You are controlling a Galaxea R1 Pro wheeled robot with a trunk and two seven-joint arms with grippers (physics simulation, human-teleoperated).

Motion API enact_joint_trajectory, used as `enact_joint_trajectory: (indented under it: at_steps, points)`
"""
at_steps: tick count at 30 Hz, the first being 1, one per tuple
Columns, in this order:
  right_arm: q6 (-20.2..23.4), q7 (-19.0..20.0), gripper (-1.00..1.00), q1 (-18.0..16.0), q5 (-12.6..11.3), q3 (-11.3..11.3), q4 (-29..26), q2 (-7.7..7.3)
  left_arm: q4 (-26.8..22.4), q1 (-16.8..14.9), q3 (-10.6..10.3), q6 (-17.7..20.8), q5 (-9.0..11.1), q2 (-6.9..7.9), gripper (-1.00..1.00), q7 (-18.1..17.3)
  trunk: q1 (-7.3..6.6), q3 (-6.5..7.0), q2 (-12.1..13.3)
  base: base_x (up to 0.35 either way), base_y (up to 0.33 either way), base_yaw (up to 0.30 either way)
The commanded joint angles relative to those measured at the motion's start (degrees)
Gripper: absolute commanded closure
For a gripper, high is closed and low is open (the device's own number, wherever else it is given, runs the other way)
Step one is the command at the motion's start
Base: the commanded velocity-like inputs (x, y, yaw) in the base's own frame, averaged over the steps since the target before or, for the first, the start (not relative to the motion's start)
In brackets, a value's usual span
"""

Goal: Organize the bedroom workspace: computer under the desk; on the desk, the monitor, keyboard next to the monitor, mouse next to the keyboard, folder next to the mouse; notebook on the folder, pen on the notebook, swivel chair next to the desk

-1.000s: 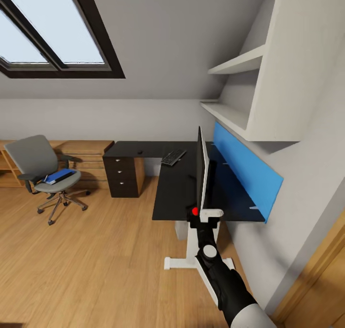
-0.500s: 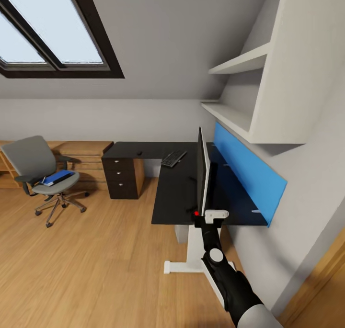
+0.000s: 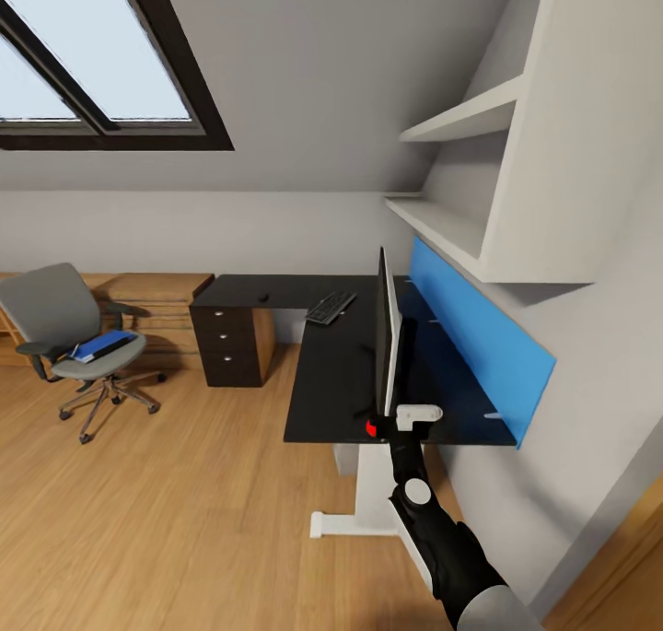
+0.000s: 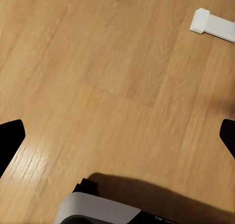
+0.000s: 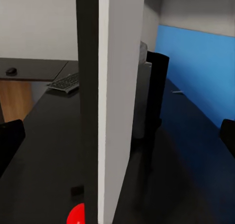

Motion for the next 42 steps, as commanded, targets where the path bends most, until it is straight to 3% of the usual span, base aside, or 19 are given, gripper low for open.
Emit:
enact_joint_trajectory:
  at_steps: [1, 25, 42]
  points:
    - [-0.02, -0.45, -1.0, -0.07, 0.35, 0.11, 0.05, -0.01, 0.03, -0.05, -0.13, -0.17, 0.11, -0.01, -1.0, 0.2, 0.04, -0.13, -0.13, 0.039, -0.008, 0.0]
    - [-0.13, -0.49, -1.0, -0.07, 0.43, 0.1, 0.16, -0.01, 0.03, -0.05, -0.13, -0.17, 0.11, -0.03, -1.0, 0.16, 0.04, -0.13, -0.13, 0.106, -0.002, 0.0]
    - [-0.14, -0.44, -1.0, -0.07, 0.43, 0.1, 1.32, -0.01, 0.03, -0.05, -0.06, -0.17, 0.11, -0.01, -1.0, 0.27, 0.04, -0.13, -0.13, 0.007, -0.073, 0.0]
